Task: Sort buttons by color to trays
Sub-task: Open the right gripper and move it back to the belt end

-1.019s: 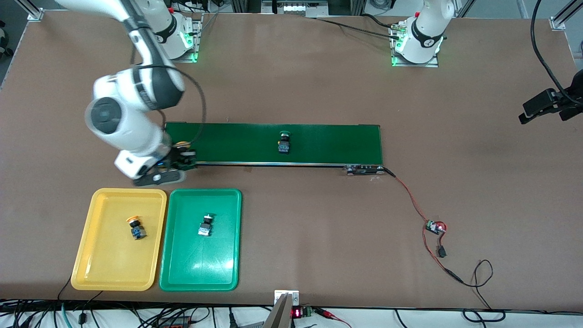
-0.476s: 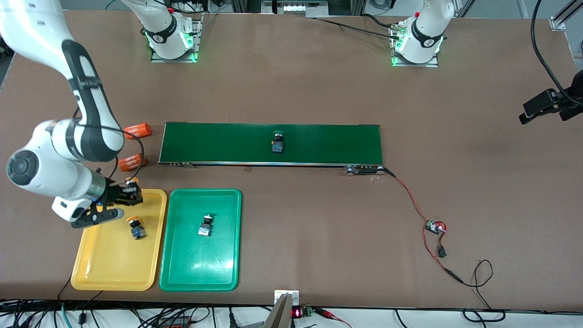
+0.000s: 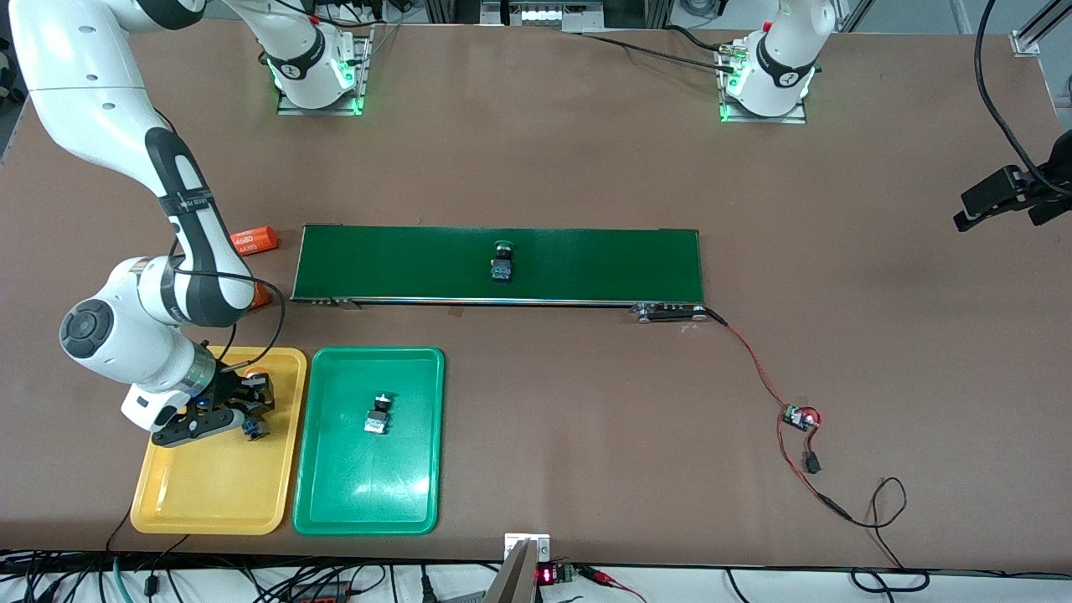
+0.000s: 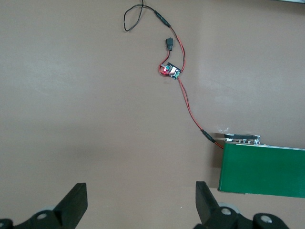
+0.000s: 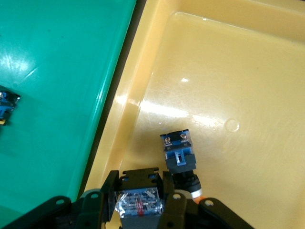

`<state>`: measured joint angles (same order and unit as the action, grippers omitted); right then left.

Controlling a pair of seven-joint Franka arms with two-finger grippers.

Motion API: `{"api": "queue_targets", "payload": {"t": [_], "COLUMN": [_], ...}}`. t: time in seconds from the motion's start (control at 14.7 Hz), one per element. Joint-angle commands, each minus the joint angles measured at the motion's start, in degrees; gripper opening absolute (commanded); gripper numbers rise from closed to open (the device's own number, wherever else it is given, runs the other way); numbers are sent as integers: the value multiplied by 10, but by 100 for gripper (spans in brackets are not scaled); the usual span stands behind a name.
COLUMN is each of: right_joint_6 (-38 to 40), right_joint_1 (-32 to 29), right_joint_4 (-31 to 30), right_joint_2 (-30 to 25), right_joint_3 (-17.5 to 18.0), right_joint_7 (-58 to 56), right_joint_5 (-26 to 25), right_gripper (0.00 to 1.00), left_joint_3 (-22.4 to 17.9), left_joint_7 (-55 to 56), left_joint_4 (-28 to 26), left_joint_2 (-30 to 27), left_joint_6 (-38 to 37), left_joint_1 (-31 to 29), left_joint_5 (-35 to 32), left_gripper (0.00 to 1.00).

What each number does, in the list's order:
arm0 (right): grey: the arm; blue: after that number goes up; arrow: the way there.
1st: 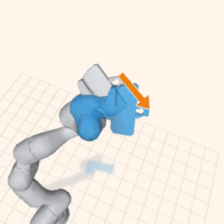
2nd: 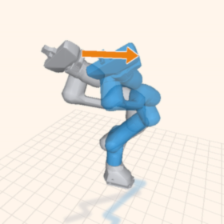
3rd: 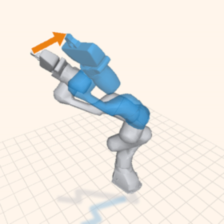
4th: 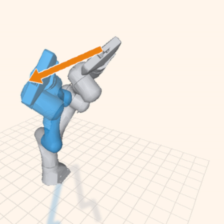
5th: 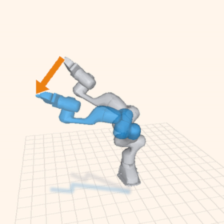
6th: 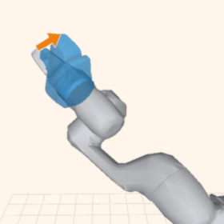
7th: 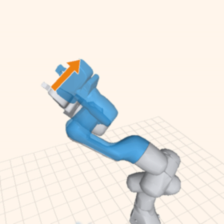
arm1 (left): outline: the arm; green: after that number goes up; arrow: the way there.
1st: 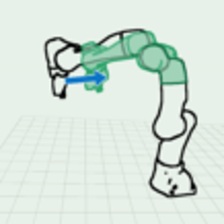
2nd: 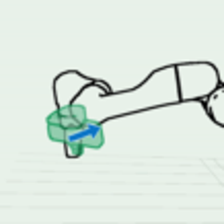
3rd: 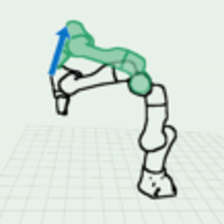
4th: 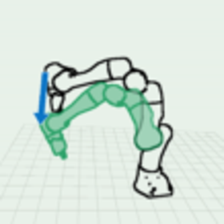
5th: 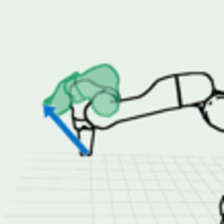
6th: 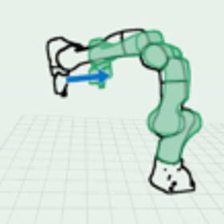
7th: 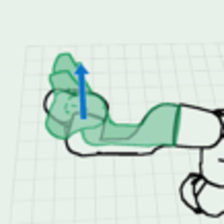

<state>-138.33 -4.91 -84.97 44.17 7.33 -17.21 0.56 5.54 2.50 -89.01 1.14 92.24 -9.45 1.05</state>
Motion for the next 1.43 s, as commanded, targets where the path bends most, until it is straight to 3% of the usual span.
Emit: {"api": "queue_targets", "payload": {"t": [0.0,0.14,0.54,0.88,1.22,1.36], "right_joint_6": [1,-9,20,215,350,370], "right_joint_1": [1,-6,4,24,70,98], "right_joint_4": [16,8,-40,-36,-37,-58], "right_joint_2": [9,9,-35,-122,-201,-232], "right_joint_3": [1,1,6,7,7,7], "right_joint_7": [-4,-10,30,110,215,248], "right_joint_5": [2,7,8,8,8,8], "right_gripper": [97,100,100,100,100,100], "left_joint_3": [3,24,26,26,26,25], "left_joint_7": [-17,-17,-17,-16,-17,-17], "left_joint_4": [-14,-16,-17,-16,-16,-16], "left_joint_2": [-12,-14,-14,-14,-14,-13], "left_joint_6": [11,9,7,8,9,9], "left_joint_1": [1,-5,-5,-4,-5,-7], "left_joint_5": [6,4,4,4,4,6], "left_gripper": [100,100,100,100,100,100]}}
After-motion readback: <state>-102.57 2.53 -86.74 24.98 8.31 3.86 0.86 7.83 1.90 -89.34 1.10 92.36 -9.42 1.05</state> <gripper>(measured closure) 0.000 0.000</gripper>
